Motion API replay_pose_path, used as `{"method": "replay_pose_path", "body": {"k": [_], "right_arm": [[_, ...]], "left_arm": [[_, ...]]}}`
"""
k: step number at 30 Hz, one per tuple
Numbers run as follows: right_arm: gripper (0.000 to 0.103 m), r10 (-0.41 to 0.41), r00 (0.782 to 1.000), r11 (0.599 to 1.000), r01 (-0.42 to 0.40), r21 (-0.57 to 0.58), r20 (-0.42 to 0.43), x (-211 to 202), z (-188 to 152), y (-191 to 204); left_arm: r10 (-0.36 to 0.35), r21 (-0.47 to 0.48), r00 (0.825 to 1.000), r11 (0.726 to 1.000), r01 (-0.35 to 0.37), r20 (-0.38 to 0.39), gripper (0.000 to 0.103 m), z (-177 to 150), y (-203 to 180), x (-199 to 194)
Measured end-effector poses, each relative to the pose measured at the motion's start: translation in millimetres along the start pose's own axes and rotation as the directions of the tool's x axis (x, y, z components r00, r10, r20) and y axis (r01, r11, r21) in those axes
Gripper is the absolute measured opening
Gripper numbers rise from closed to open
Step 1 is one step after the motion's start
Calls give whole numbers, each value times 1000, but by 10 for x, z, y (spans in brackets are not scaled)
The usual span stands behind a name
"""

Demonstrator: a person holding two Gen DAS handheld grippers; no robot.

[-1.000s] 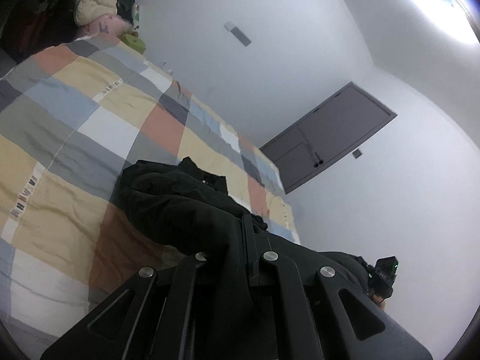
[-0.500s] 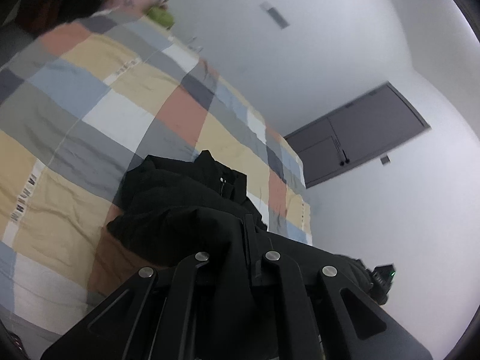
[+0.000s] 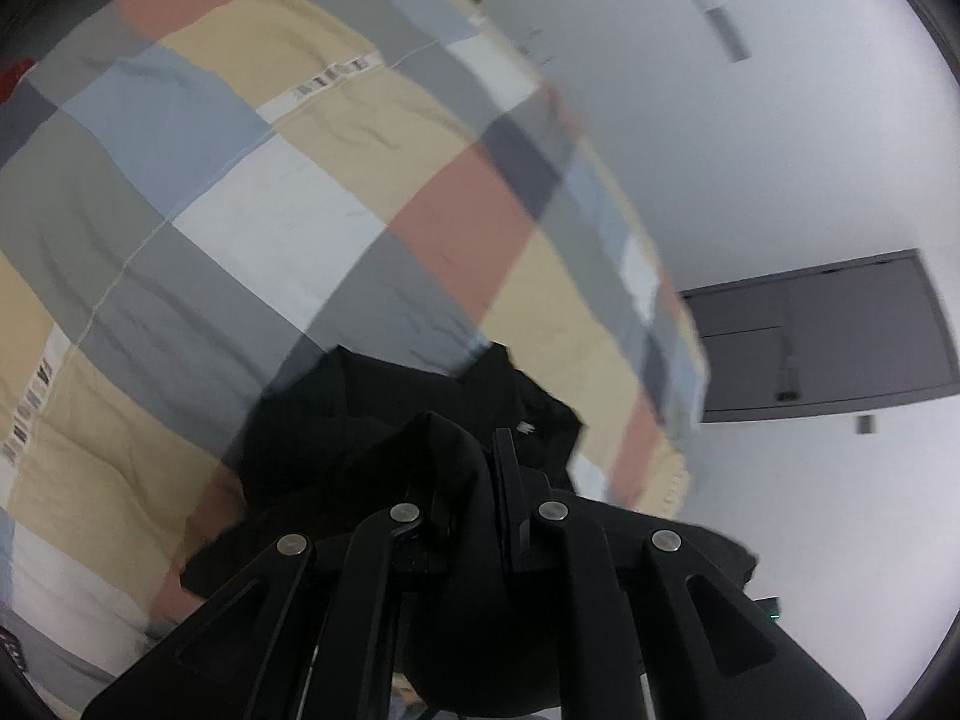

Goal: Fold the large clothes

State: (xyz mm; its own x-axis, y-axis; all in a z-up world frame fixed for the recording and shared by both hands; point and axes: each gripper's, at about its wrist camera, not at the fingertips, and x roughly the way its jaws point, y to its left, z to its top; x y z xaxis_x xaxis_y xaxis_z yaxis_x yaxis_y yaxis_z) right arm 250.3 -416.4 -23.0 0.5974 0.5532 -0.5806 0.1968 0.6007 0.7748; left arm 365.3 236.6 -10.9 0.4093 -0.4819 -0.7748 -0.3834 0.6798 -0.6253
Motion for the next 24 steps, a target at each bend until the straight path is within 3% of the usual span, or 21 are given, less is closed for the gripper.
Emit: {"method": "replay_pose_path", "body": {"k": [6,14,20,24], "right_arm": [[9,-91,994,992,96,80,-64,648,342,-310],[8,-166,977,977,182,112,-136,1191,592,-565],[8,-206,960,963,233,134,-190,1513,663,-783],[8,-211,951,957,248,152,-225,1680,636,-959]], "left_arm": [[83,-62,995,994,-86,-46,10,387,70,705],[170,-126,976,974,-187,-137,11,762,299,1585],[221,-125,955,961,-248,-197,11,886,397,2051],[219,-130,948,959,-253,-233,11,945,482,2257]]}}
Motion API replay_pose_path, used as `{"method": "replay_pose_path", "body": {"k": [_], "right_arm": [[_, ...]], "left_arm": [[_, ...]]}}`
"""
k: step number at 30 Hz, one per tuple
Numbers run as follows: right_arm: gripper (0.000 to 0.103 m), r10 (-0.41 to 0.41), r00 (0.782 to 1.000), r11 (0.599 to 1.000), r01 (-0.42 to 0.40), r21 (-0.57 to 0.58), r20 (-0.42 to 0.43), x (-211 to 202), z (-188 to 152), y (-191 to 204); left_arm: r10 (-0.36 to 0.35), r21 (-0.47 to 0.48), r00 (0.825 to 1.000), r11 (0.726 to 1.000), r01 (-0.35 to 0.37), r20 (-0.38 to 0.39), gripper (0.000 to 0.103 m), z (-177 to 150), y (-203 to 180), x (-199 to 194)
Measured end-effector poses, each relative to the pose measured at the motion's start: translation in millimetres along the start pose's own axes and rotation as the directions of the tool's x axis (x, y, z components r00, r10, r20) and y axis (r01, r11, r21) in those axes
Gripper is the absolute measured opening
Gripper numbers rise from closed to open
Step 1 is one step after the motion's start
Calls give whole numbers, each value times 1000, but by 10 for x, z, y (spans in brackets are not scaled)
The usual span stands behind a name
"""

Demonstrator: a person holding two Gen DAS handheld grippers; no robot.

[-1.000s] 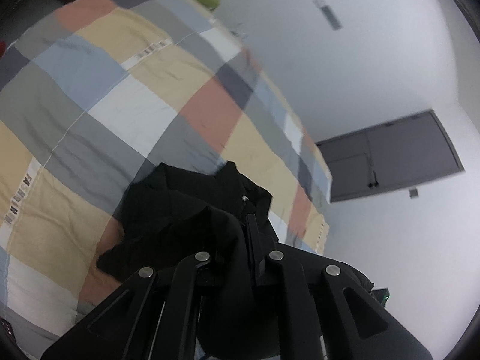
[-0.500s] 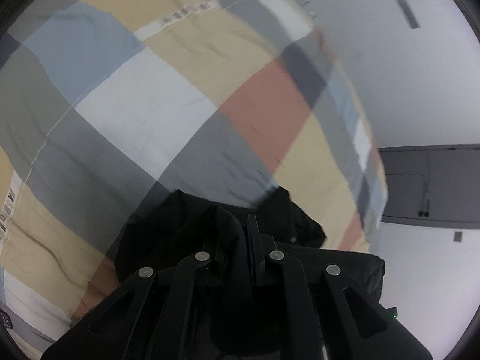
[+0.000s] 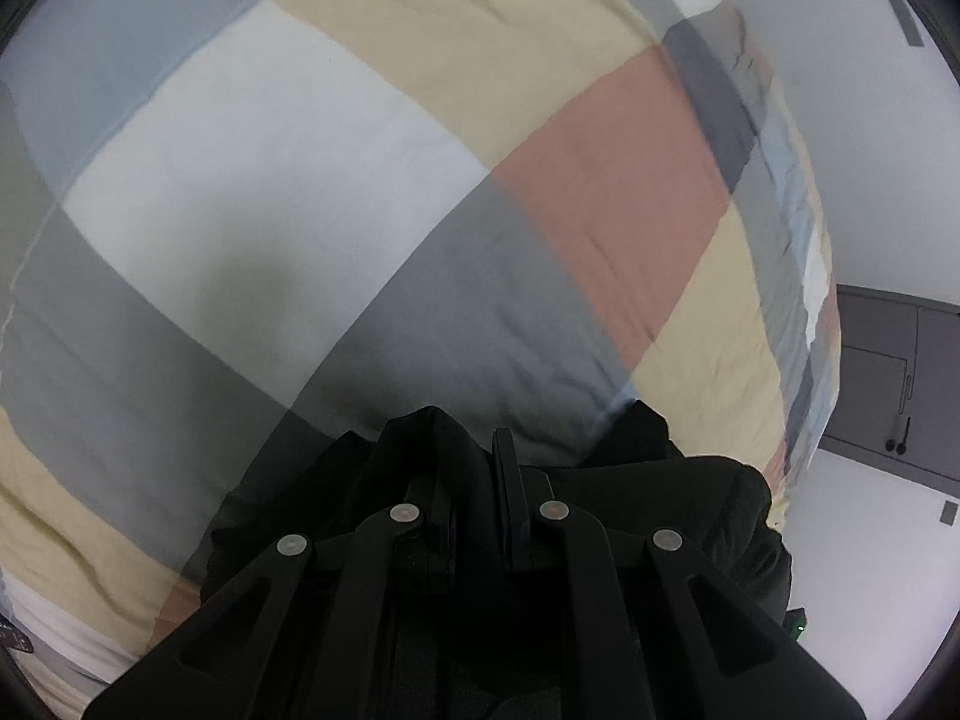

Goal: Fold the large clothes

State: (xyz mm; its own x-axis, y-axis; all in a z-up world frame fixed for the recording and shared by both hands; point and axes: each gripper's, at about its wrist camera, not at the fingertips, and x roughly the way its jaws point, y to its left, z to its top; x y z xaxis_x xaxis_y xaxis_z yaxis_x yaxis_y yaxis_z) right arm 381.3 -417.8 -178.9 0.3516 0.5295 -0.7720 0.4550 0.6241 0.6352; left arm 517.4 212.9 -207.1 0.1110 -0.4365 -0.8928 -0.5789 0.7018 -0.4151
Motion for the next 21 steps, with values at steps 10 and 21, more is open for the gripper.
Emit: {"method": "replay_pose_path", "body": {"k": [10,21], "right_arm": [[14,23,999,1000,-22,9,-32,-65,-45,-61],[74,-9,995,965,34,-259,94,-851,-343,564]], "left_arm": [[-4,51,1000,999,5,-25,11,-53,-79,-80],[94,343,963,922,-181,254,85,-559,-451,-1200]]}}
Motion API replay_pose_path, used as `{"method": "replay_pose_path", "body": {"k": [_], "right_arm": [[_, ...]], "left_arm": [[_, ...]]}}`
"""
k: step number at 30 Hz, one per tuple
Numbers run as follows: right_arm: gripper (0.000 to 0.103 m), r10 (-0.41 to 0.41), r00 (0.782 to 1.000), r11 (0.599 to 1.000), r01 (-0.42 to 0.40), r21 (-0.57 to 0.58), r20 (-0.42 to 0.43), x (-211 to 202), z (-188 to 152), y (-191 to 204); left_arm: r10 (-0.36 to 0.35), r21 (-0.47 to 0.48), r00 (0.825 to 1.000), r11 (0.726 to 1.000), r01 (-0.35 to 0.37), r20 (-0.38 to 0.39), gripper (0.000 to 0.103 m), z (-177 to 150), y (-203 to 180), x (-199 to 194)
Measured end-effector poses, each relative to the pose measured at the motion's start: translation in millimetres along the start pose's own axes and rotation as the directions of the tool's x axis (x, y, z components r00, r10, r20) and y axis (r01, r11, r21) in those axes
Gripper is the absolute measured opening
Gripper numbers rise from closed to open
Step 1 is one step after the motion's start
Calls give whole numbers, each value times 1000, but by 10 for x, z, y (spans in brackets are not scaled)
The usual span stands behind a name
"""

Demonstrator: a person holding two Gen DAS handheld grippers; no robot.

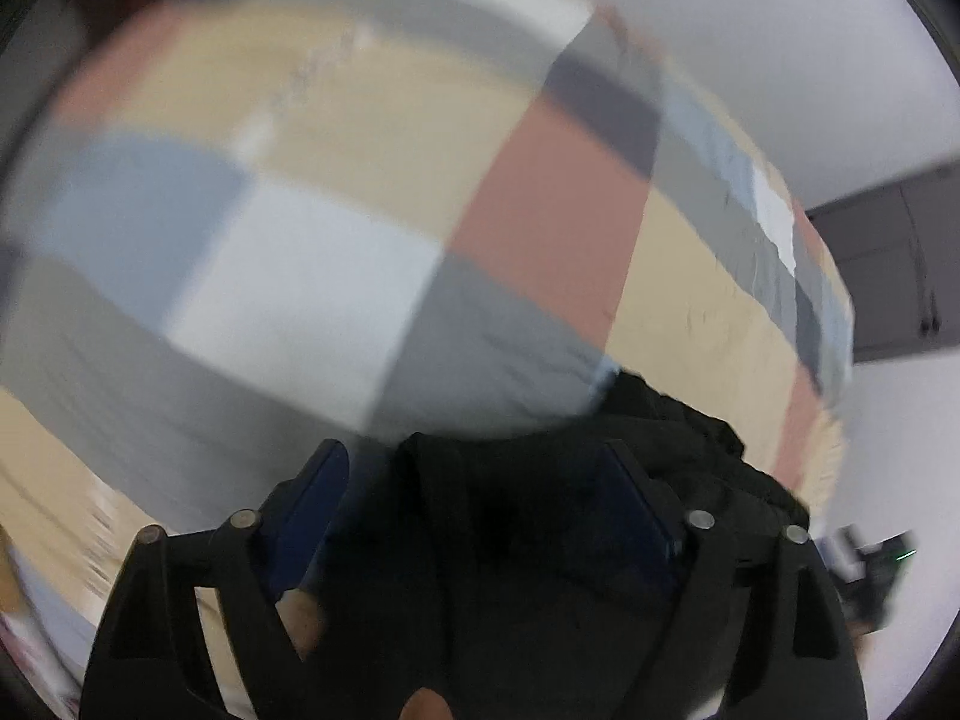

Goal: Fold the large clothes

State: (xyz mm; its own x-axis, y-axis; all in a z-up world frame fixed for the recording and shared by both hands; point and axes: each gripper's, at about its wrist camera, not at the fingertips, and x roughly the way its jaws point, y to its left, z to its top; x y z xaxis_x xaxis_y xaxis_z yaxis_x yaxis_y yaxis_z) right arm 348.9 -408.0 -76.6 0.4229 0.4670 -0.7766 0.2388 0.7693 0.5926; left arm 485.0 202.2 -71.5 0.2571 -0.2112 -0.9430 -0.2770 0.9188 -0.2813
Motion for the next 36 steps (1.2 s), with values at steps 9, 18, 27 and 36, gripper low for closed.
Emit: {"method": "replay_pose_path", "body": {"k": [9,18,27,36], "right_arm": [[82,-26,972,934,108,-341,235,-272,-609,871],[81,36,968,875,90,-475,250,473,-1458,1111],[77,-32,966,837,166,-522,255,1006,-1528,1114],[79,-31,970,851,151,-503,240,1350,-1352,1002]], "left_arm": [[-102,288,958,957,21,267,85,-717,-728,-641],[-134,433,945,901,-8,298,85,-1547,-1266,22],[-94,452,947,890,-59,307,85,-1555,-1412,656],[-62,451,946,888,-94,319,89,-1381,-1474,1000]]}}
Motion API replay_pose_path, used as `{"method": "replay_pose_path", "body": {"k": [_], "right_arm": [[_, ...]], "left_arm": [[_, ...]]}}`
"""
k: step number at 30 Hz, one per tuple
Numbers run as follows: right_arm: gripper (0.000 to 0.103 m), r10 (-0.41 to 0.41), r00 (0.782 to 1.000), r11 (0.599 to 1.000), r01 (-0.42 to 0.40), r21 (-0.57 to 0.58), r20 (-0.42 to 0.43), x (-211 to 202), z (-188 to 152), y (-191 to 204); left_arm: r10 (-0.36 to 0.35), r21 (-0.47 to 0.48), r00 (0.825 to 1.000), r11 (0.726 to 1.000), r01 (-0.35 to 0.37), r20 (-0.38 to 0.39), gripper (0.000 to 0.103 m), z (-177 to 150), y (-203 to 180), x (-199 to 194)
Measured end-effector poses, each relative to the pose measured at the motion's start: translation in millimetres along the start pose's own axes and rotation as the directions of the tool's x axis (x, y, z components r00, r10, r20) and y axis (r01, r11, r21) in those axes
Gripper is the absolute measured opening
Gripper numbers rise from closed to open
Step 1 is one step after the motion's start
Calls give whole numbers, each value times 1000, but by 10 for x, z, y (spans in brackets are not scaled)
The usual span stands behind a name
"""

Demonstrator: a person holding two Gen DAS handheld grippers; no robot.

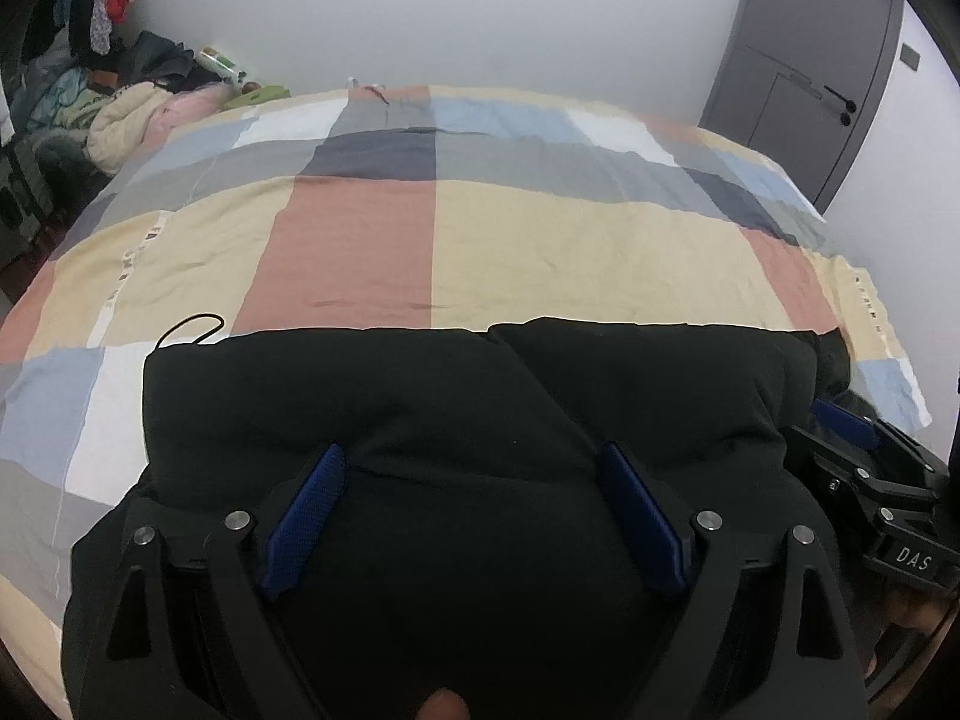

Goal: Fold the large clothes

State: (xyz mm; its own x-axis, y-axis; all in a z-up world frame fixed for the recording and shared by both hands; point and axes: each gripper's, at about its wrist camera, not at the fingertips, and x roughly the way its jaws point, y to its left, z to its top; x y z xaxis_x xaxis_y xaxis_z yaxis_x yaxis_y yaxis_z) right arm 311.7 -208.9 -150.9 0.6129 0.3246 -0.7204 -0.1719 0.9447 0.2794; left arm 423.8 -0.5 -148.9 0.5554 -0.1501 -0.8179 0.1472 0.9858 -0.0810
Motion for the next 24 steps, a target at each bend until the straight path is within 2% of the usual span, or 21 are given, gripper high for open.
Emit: {"method": "replay_pose_path", "body": {"k": [10,14,17,21,24], "right_arm": [[79,-7,1000,1000,7,2,-22,245,46,-59],[79,0,1000,1000,0,-6,-19,81,17,-44],[79,5,1000,1000,-4,-9,15,-127,-11,-66],[79,-25,998,999,27,-36,52,-396,-67,-125],[79,-70,996,996,73,-51,64,-529,-153,-228]], "left_arm": [[36,-3,999,999,-37,-20,89,61,-11,154],[42,-1,999,999,-42,-33,89,35,10,64],[60,-5,998,998,-60,-17,89,0,52,-59],[112,-2,993,994,-112,20,89,-88,175,-241],[124,-18,992,992,-123,34,90,-170,325,-336]]}}
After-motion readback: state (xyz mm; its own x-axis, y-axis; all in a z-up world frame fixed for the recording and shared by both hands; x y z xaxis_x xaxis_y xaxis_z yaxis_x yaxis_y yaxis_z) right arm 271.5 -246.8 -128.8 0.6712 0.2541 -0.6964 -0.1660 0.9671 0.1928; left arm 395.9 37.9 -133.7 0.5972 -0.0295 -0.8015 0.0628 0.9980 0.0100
